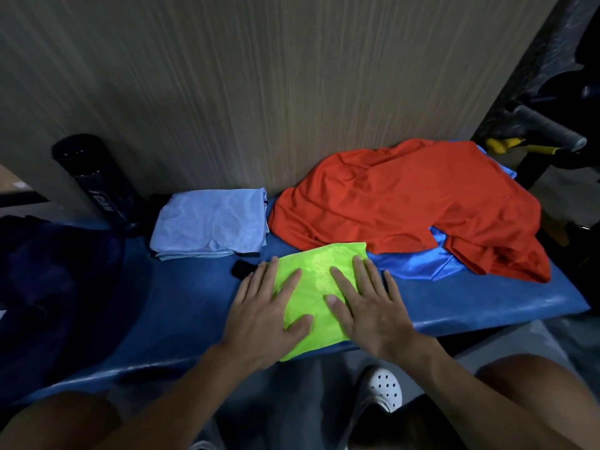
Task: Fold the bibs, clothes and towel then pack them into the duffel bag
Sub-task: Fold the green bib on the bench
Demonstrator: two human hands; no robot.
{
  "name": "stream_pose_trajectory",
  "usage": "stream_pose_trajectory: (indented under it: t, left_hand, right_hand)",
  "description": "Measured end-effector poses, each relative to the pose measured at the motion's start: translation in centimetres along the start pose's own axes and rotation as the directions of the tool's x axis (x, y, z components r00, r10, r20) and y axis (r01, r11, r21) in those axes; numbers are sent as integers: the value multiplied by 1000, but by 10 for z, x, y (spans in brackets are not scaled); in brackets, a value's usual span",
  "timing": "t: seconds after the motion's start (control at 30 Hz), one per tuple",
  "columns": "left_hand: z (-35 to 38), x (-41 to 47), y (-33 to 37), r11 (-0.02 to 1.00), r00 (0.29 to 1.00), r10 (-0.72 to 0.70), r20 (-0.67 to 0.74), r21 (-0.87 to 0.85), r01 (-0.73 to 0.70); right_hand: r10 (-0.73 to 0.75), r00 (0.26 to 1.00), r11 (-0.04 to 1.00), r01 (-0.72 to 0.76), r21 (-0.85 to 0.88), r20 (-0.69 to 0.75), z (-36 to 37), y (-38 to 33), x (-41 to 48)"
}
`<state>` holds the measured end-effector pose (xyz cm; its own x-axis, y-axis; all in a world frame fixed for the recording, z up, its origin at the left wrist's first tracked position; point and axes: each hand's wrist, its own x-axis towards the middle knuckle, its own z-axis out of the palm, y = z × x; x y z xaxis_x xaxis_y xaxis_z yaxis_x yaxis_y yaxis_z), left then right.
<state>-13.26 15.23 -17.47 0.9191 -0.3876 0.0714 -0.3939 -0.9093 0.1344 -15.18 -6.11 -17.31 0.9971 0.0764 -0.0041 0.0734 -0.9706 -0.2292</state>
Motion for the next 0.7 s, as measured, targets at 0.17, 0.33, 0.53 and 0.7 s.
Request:
stream_pose_trajectory:
  t: [0.17,0.33,0.53,0.7]
  left_hand:
    - [-3,-5,-1,1000,1000,1,-10,-6,-1]
    - [-4,-13,-4,1000,1000,1,-23,-22,-1]
    - [-9,-12,-7,991,997,-30,-74,-134,19]
    - [-17,2,-20,972,981,-125,-152,-219,90]
  right_hand:
    - [187,970,969,-156,194,-157,-14,-4,8]
    - [268,957,888,-202,413,-109,-27,-2,16]
    - [217,972,712,-90,697,-96,-21,-5,23]
    - [187,977,651,-47,758,-99,-25,-6,24]
